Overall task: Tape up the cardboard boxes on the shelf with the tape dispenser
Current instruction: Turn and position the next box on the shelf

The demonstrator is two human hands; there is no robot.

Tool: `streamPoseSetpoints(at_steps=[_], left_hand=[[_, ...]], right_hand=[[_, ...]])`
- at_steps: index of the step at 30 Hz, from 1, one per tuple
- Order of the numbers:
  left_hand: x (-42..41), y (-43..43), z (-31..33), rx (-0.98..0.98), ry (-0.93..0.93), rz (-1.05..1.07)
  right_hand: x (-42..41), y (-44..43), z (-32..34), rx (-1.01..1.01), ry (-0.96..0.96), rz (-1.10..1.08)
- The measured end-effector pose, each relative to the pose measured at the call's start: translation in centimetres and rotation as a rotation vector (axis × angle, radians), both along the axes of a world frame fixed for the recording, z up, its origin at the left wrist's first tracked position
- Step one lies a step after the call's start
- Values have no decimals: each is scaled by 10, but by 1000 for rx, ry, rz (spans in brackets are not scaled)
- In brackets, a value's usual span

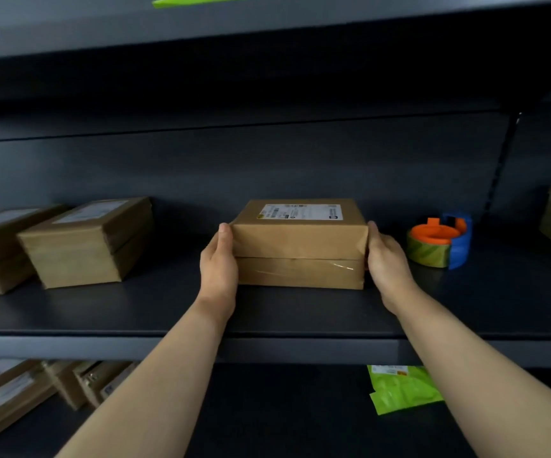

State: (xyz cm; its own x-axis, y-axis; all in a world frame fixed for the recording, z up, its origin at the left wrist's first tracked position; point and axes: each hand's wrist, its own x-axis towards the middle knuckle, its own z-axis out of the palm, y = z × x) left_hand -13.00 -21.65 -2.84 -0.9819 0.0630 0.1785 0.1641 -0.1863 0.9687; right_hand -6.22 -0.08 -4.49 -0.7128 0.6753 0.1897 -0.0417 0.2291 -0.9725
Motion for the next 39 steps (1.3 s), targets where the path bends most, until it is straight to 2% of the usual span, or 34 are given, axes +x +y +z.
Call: streamPoseSetpoints(at_steps=[2, 8, 12, 15, 17, 19, 22, 24, 26, 31, 35, 39], left_hand=[[-2, -1, -1, 70, -45, 8], [-4, -3, 0, 160, -125, -7], [-11, -6, -5, 168, -92, -14], [-16, -3, -10, -66, -31, 10], [-16, 1, -14, -364, 37, 152], [-11, 4, -15, -497, 148, 308], [-10, 6, -18, -470, 282, 265], [-10, 8, -17, -454, 236, 106], [-11, 9, -16, -338, 122, -21], [-10, 8, -15, -294, 85, -41], [-5, 10, -12, -178, 53, -118], [-5, 10, -14, -177, 78, -131]], right_hand=[[0, 1, -1, 22, 22, -2], [5, 1, 3, -179, 46, 103], [9, -3, 6, -147, 113, 133], [9, -3, 4, -36, 72, 147], [6, -4, 1, 51, 23, 112], [4, -5, 1, 79, -20, 83], [3, -6, 3, 12, -46, 196], [5, -5, 3, 34, -11, 221], [7, -8, 3, 50, 42, 210], [5, -8, 1, 122, 81, 156], [5, -6, -1, 112, 96, 139], [5, -6, -3, 149, 96, 114]])
